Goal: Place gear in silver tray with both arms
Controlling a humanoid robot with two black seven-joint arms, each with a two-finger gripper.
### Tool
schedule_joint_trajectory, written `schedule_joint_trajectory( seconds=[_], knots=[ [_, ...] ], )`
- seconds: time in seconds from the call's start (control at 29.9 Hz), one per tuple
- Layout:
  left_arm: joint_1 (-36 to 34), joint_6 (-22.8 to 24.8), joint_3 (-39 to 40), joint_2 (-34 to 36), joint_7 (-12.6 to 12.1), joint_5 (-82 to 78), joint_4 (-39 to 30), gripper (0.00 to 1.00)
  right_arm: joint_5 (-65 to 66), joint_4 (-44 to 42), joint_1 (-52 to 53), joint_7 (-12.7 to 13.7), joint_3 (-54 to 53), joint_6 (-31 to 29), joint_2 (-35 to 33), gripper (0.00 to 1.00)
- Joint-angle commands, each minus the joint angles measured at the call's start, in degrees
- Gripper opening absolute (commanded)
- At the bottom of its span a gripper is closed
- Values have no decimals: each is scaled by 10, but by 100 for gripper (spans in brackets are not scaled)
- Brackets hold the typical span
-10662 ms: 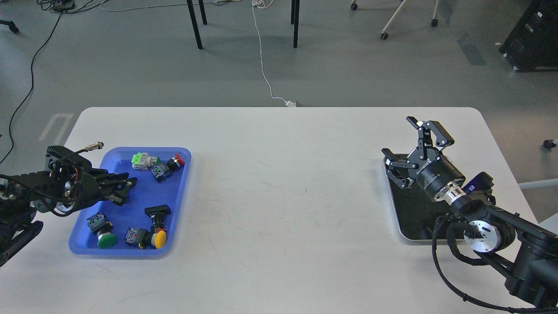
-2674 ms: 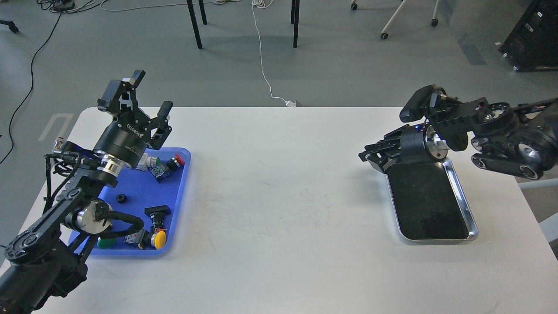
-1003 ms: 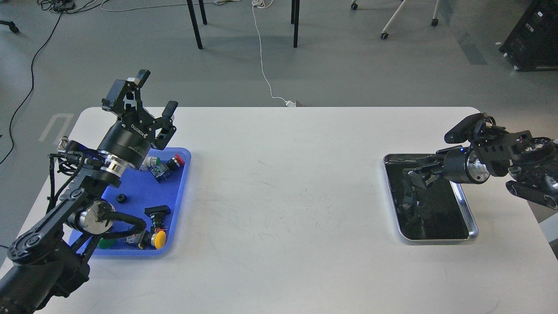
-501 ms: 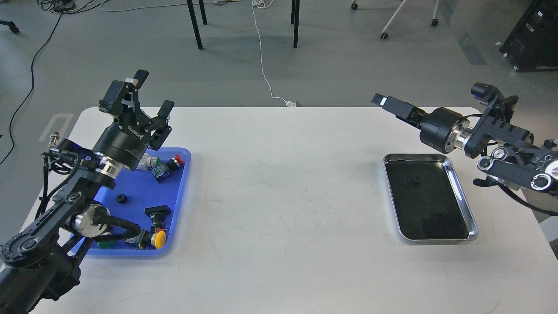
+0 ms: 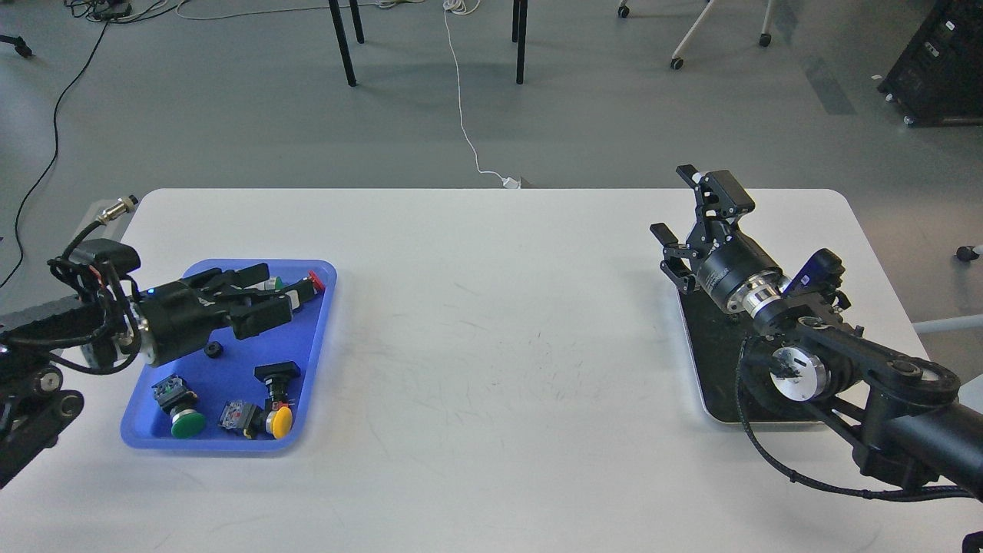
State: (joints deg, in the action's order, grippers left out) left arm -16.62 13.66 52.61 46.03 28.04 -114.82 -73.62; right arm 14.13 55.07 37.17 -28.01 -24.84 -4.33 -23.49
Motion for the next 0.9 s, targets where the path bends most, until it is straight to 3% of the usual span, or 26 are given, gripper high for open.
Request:
schedule_joint_trajectory(
  seconds=[0.0,0.2,0.3,0.4,0.57,0.87],
  knots=[
    [-15,-2,-51,55,0,-102,17,98,-1,-1,3,0,3,-1,0,99],
    [-89,-2,-145,58,0,-102,91,94,0,1,5,0,5,-2,-1,99],
    [-125,1,-186,53,0,-102,103,83,0,1,4,0,4,-2,-1,99],
    [-134,1,-218,47,0,-102,131,81,0,1,3,0,4,-2,-1,99],
    [-140,7,-227,33,0,-102,159,80,0,2,4,0,4,-2,-6,99],
    [-142,22,-240,14,0,-102,171,67,0,3,5,0,4,-2,-9,99]
  ],
)
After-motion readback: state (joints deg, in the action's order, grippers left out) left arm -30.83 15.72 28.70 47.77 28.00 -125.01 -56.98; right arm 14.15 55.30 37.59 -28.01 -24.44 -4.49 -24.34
